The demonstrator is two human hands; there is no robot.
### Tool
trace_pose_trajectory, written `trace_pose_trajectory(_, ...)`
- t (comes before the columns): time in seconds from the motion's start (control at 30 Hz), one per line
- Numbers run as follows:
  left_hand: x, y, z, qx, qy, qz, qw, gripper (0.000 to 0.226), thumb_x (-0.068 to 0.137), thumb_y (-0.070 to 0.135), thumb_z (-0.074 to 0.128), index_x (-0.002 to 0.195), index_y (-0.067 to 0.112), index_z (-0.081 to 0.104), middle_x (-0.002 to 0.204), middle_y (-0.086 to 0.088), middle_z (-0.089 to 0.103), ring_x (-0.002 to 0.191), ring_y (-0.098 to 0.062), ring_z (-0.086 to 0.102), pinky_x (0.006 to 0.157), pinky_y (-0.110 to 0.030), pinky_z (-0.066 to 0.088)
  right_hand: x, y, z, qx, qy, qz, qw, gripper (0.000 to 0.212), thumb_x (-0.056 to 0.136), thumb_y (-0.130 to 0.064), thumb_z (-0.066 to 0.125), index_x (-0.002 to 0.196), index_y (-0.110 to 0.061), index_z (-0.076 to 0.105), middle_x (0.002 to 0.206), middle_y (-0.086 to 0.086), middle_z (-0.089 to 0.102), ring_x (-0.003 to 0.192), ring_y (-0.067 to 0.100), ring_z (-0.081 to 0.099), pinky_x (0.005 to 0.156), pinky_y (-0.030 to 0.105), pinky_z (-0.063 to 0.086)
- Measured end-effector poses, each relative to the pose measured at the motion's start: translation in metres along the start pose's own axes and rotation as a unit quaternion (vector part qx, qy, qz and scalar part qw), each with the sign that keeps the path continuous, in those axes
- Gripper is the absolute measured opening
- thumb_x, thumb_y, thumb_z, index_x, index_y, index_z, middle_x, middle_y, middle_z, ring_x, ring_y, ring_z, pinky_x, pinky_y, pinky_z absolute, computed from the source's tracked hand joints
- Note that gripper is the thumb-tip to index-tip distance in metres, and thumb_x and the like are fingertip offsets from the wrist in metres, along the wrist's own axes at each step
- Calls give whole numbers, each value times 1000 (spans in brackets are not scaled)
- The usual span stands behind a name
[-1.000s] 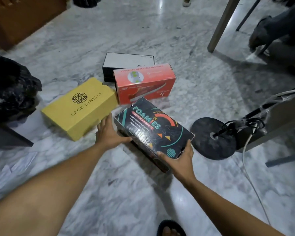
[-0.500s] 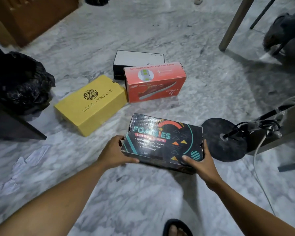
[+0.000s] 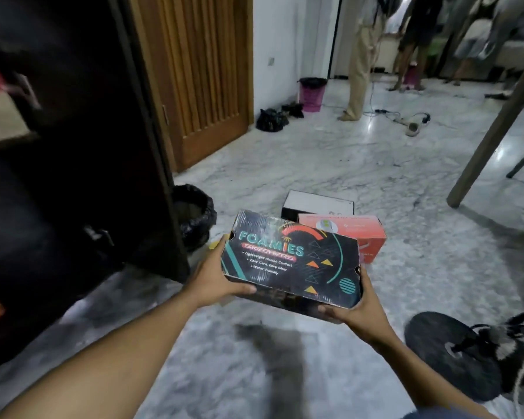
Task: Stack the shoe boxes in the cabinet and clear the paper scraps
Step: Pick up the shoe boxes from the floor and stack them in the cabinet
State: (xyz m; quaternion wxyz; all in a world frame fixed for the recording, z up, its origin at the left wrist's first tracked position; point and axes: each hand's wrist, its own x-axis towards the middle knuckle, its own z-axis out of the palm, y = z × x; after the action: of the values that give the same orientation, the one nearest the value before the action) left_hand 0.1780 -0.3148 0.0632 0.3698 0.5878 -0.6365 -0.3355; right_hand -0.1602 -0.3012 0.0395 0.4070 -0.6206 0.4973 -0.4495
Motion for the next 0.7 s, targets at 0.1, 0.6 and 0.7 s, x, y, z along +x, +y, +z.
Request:
trace_pose_trajectory(0.1,-24,50,-77,38,78,53,995,110,39,42,101,128,68,40,116,31,65,108,8,61,99,-30,51,10,-76,26,11,-4,-82,997,108,50,-22,98,136,-45,39,124,-35,58,115,-10,57,90,10,48)
trace_pose_trajectory(0.6,-250,174,-354,187,447,83,871,132,47,56,93,153,46,14,143,18,42,122,-1,49,103,-25,41,2,-368,213,127,-124,-308,935,81,64,-23,92,133,-31,51,121,-15,69,112,3,65,96,28,51)
trace_pose_trajectory(0.7,-284,166,-382,174,511,48,841,128,49,50,95,152,45,20,132,19,48,115,0,51,93,-21,41,3,-403,266,161,-148,-318,922,61,66,-21,89,119,-29,61,108,-17,73,103,1,68,92,22,54)
